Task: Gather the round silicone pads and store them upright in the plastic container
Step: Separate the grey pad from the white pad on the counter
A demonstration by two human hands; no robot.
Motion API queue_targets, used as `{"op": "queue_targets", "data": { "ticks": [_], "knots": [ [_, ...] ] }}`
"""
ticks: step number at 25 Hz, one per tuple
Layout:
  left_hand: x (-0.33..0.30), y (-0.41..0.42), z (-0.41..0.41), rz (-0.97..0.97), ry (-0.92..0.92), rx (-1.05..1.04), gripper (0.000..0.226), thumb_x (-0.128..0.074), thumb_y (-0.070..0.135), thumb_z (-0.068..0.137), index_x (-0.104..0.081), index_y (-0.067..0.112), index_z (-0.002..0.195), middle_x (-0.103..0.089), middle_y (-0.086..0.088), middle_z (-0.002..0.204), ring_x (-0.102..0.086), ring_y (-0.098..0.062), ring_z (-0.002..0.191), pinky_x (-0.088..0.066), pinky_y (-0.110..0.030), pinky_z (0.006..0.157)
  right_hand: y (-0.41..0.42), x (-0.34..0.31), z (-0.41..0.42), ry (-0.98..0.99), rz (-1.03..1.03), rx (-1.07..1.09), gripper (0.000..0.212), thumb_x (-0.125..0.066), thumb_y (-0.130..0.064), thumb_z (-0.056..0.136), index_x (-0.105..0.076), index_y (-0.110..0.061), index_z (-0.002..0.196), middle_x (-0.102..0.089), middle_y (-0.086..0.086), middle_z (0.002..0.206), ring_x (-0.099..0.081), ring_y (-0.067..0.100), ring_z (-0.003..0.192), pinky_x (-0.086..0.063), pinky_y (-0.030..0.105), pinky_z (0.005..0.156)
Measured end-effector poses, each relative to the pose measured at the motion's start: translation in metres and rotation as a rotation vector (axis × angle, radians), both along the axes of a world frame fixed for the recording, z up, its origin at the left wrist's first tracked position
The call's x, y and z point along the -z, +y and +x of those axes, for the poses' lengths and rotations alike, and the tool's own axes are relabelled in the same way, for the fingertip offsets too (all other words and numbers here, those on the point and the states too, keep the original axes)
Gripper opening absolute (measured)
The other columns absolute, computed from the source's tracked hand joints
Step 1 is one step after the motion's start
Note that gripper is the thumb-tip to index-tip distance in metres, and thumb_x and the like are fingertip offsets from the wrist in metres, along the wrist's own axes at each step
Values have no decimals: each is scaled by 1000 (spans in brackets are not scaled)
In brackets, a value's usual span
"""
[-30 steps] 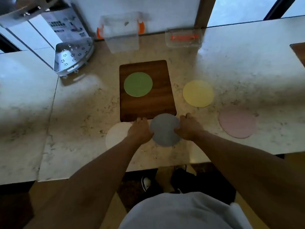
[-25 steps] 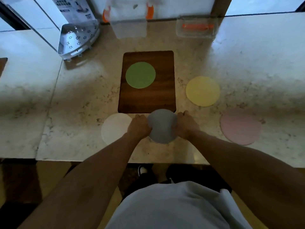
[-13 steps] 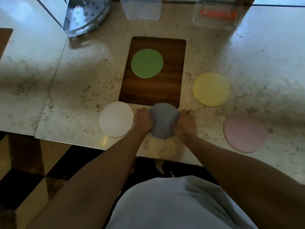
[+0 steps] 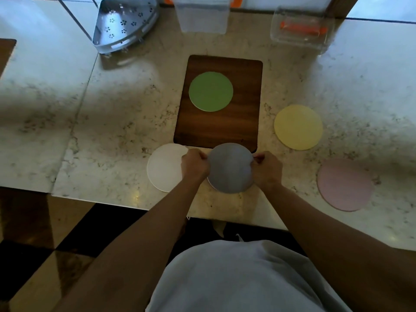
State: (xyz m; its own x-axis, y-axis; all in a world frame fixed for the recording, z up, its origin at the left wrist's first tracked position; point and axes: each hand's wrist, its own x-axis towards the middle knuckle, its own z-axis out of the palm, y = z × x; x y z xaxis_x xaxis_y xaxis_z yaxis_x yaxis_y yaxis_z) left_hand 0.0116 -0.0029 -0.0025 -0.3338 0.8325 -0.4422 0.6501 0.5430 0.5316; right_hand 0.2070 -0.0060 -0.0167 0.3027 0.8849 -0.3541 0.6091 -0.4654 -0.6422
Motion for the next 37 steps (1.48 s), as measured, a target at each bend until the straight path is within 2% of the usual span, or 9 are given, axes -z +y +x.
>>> {"op": "queue_targets", "data": {
  "ticks": [2,5,12,15,21,23,28,33,37],
  "knots": [
    [-5,3,-21,33,-29,-23,12,-67,20,84,-75,13,81,-75,-8,87,-67,-26,86,-47,-31,76,7,-6,-15,7,15,-24,18,-64,-11,86,-70,-12,103,-72,4,103,-64,19,94,-40,21,79],
    [-13,7,-58,59,-59,-92,10,-71,20,78,-77,13,82,-75,-8,86,-67,-27,85,-55,-38,80,19,-12,-47,16,8,-45,19,-64,-10,87,-70,-14,104,-72,1,105,-57,10,86,-37,14,72],
    [-15,-9,-135,28,-53,-215,14,-68,5,71,-78,11,78,-73,-6,76,-67,-20,76,-50,-28,70,26,-2,-118,10,-23,-228,16,-67,-13,89,-70,-13,105,-72,2,106,-56,8,83,-41,21,70],
    [-11,-22,-156,37,-55,-229,11,-68,4,70,-77,8,74,-74,-11,73,-69,-23,74,-57,-33,70,24,6,-140,28,-57,-252,16,-66,-15,90,-70,-14,106,-71,2,108,-57,10,86,-43,22,72],
    [-1,-25,-173,1,-67,-260,18,-67,3,75,-78,5,89,-76,-12,90,-71,-26,89,-59,-40,85,21,15,-158,-14,-36,-301,18,-63,-10,90,-70,-10,106,-72,7,107,-64,20,95,-43,22,76],
    [1,-23,-175,-8,-74,-259,18,-67,2,75,-78,5,90,-76,-12,91,-70,-26,89,-59,-40,84,21,17,-161,-17,-45,-285,18,-63,-10,90,-70,-10,106,-72,6,106,-65,21,97,-44,22,77],
    [5,-21,-178,-40,-84,-241,14,-67,1,73,-78,8,80,-69,-4,72,-70,-25,78,-61,-38,75,20,22,-164,-7,-51,-252,19,-62,-10,90,-70,-10,107,-73,5,108,-66,20,98,-43,20,78],
    [10,-19,-180,-54,-96,-234,15,-67,1,74,-77,8,83,-73,-7,80,-70,-24,79,-61,-40,76,18,25,-165,2,-32,-252,18,-63,-9,88,-69,-9,106,-73,6,107,-66,21,97,-48,26,81],
    [10,-20,-179,-31,-80,-216,14,-65,3,75,-77,7,82,-74,-8,81,-69,-24,81,-60,-37,76,18,28,-166,6,-38,-260,16,-66,-11,88,-68,-10,104,-72,5,104,-64,18,92,-46,24,77]
  ]
}}
